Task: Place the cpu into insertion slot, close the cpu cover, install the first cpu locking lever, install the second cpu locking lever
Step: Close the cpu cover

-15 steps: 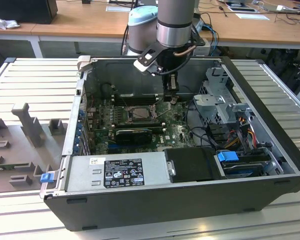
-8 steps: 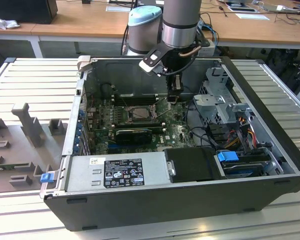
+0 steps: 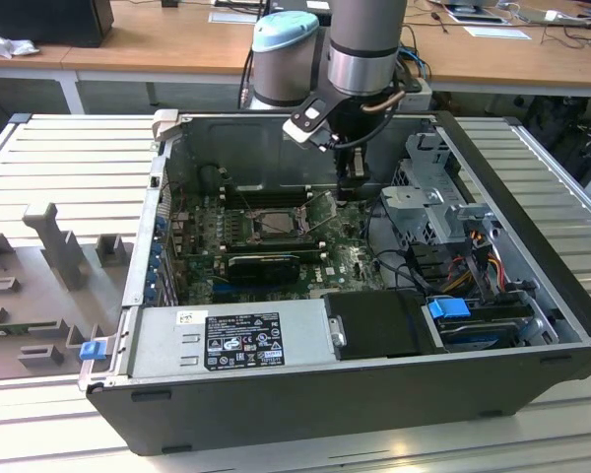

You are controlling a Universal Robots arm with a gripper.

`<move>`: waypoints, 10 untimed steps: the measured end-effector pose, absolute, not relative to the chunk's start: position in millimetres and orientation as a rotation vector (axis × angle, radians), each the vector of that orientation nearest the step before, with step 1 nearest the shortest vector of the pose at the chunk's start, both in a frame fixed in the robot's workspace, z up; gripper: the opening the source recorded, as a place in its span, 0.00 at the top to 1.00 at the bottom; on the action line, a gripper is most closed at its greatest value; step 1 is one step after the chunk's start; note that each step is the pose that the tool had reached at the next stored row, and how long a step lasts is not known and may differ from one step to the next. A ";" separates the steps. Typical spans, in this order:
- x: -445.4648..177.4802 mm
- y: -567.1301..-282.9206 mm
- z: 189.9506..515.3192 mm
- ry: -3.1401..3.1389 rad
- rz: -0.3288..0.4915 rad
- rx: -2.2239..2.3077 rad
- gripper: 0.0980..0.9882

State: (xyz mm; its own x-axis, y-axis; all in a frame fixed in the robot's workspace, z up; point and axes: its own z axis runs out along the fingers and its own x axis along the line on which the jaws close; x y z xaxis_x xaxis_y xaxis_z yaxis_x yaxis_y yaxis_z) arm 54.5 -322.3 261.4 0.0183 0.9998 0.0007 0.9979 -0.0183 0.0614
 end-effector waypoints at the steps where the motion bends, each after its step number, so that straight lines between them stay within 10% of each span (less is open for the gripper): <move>1: 56.6 -322.3 261.3 2.170 0.067 2.210 0.99; 10: 65.3 -322.2 247.5 2.196 0.052 2.202 0.99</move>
State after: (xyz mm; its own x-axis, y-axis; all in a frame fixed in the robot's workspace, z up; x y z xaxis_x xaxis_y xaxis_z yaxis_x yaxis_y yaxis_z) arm 65.3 -322.2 247.5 0.0027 1.0000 0.0012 0.9989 -0.0027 0.0460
